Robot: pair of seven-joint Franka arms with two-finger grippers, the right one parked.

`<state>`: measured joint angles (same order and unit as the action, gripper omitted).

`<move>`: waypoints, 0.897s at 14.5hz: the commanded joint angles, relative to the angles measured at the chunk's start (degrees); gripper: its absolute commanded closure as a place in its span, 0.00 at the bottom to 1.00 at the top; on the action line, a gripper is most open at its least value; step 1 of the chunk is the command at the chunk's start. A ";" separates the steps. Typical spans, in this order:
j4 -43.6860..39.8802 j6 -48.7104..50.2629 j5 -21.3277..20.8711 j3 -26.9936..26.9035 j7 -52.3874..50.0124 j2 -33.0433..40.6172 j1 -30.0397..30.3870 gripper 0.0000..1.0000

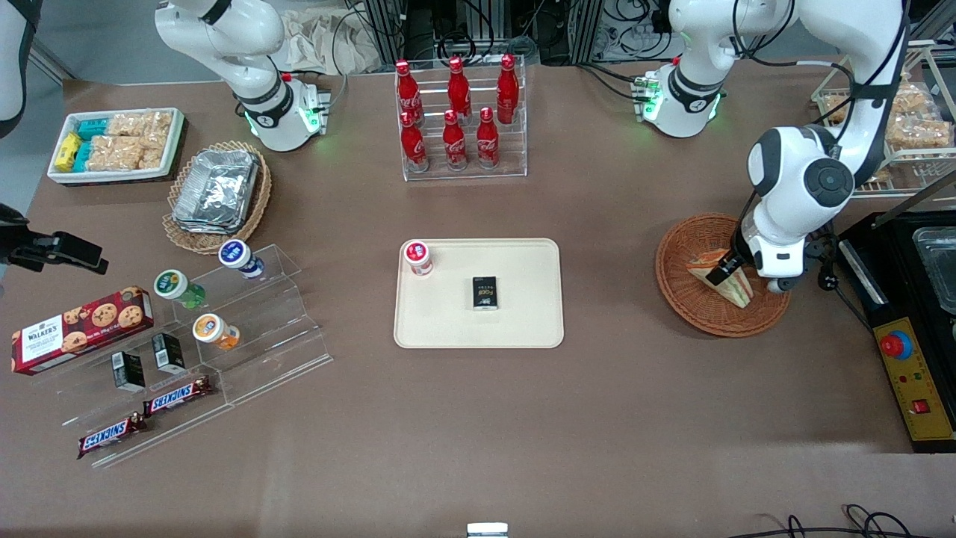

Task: Place sandwich from basket to tray
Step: 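Close the left gripper on the wrapped sandwich's upright edge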

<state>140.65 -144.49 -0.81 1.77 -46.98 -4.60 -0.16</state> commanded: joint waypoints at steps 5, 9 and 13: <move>0.86 -6.16 -1.13 -0.72 -2.15 -2.08 0.34 1.00; -5.01 6.71 -1.39 -0.98 -0.15 3.10 0.34 1.00; -24.77 32.99 -1.48 -0.63 5.04 2.75 -0.10 1.00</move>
<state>125.75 -121.97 -1.26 0.77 -44.24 -1.19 -0.13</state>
